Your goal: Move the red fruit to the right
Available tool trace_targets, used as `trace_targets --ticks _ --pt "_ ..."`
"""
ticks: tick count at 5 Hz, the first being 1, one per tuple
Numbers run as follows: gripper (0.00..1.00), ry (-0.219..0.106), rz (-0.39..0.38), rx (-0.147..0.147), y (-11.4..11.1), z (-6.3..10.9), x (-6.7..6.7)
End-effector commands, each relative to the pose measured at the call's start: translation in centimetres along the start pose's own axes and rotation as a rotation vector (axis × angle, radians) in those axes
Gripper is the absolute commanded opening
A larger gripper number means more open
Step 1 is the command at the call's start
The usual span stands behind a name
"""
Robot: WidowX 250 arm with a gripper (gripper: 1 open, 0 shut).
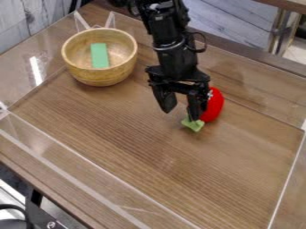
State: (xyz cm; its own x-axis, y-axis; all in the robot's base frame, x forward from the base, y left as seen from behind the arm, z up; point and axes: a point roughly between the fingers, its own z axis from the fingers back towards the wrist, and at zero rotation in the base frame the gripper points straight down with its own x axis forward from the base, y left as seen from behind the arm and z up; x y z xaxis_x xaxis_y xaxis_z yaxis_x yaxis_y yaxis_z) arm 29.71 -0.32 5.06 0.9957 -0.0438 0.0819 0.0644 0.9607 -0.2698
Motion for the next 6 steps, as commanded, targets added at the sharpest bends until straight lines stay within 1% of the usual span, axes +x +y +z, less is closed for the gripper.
trace_targets --ticks 1,2,3,4,5,6 --pt "1.0 -0.058 -0.056 0.008 0.4 1.3 1.0" --pt "1.0 -0.066 -0.085 0.019 0.0 3.0 1.7" --pt "1.0 -0.084 -0.11 0.036 -0.2 5.2 2.4" --pt "1.0 -0.123 -0.078 0.069 1.6 5.4 2.5" --pt "1.0 -0.153 -0.053 0.096 3.4 5.3 2.4" --pt "1.0 -0.184 0.001 0.128 3.4 6.3 3.0"
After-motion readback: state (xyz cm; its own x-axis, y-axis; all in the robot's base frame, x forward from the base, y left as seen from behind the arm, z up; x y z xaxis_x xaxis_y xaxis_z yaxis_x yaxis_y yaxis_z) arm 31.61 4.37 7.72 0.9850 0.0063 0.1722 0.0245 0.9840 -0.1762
